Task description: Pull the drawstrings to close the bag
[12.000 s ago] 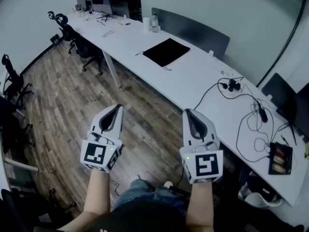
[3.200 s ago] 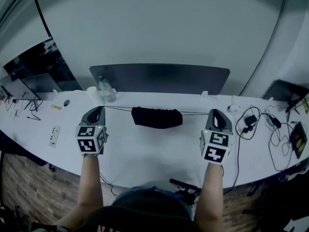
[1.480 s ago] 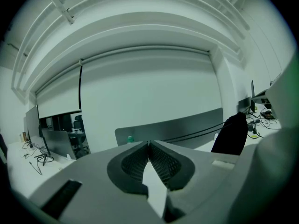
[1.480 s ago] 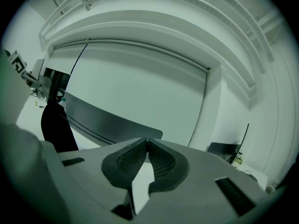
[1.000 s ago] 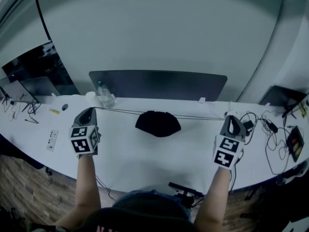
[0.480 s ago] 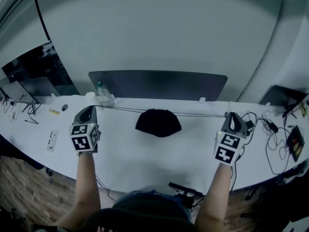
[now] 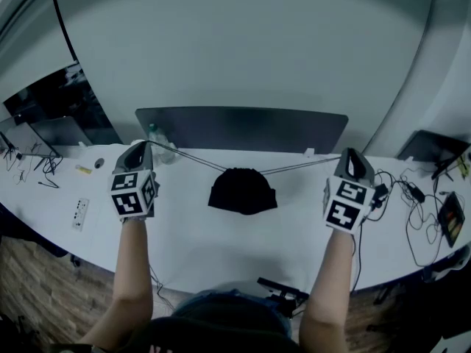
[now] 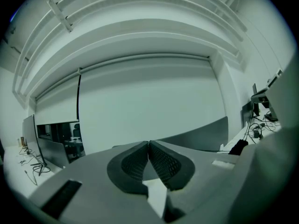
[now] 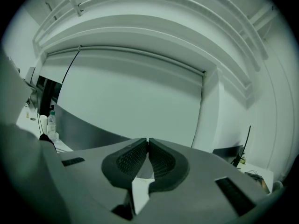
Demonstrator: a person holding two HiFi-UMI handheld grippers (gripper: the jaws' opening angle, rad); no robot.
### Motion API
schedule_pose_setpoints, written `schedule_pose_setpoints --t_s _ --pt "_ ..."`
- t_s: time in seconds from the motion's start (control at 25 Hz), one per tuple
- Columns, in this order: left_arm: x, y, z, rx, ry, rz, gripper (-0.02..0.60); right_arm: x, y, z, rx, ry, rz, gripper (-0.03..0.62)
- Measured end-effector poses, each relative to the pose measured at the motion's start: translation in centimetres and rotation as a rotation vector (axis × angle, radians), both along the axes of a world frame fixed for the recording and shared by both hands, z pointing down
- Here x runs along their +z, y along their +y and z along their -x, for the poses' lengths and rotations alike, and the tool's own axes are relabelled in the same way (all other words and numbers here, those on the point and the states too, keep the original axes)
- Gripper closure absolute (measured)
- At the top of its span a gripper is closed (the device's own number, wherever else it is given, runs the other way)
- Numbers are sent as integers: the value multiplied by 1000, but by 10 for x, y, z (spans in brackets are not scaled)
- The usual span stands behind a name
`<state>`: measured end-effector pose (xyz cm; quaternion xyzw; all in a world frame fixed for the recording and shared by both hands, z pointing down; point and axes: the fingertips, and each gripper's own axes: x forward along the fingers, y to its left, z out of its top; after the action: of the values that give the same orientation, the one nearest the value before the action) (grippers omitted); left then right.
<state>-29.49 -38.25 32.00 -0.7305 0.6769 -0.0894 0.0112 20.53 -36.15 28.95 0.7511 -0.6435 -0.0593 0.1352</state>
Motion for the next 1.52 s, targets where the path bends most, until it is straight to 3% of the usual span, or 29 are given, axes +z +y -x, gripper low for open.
schedule_pose_setpoints --t_s 0.28,0.72,1.52 --pt "-15 1 -33 64 17 -35 569 -13 -4 46 -109 -2 -17 585" --pt "-3 15 -54 97 72 -55 569 18 4 98 -235 -29 21 585" --pt "-31 36 -82 144 54 -174 569 2 26 121 -286 -20 -86 585"
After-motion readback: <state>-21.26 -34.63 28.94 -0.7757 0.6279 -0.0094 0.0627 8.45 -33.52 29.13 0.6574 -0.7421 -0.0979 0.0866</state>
